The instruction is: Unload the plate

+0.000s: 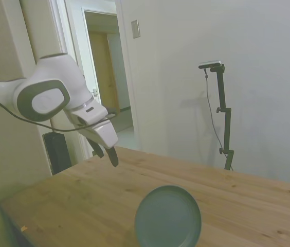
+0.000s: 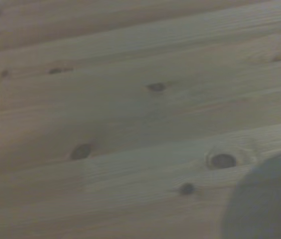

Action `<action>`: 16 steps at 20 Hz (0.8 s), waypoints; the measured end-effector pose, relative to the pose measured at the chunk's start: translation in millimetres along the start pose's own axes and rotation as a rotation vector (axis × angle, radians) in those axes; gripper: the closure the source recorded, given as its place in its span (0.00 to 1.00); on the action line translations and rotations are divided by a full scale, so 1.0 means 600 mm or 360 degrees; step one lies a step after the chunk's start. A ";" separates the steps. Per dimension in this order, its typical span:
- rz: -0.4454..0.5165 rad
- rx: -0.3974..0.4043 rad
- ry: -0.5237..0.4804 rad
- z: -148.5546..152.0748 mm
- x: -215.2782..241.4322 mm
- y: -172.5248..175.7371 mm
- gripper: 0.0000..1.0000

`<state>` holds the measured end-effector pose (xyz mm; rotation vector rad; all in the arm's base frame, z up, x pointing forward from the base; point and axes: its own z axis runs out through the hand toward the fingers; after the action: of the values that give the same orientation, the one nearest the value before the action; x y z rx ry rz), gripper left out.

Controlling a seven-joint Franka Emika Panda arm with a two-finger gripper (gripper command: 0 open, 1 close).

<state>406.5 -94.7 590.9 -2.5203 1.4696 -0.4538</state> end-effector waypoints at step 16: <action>0.0439 -0.0145 0.0093 -0.043 0.252 0.151 0.00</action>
<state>393.6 -271.1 612.1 -2.3356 1.8641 -0.4252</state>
